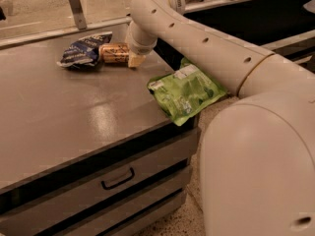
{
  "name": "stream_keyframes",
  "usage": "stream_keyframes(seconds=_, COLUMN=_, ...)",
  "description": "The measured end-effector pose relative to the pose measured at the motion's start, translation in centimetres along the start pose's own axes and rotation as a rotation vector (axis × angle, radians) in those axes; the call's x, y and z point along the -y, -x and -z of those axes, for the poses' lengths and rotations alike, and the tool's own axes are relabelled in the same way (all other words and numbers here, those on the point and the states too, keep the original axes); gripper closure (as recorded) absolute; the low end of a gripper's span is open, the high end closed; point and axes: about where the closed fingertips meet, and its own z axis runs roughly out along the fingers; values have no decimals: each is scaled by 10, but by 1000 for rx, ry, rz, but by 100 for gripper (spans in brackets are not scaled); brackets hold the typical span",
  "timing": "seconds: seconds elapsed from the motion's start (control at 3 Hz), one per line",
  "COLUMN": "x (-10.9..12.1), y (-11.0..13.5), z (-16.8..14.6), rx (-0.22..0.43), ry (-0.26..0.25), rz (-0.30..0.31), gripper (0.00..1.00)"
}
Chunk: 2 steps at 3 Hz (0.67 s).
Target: Move orange can near blue chip bag
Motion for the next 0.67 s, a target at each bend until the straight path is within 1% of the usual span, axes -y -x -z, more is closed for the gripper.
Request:
stream_keyframes(seconds=0.33, x=-1, y=0, z=-2, rx=0, ry=3, rz=1, gripper=0)
stream_keyframes(seconds=0.67, x=1, y=1, z=1, rx=0, ry=3, rz=1, gripper=0)
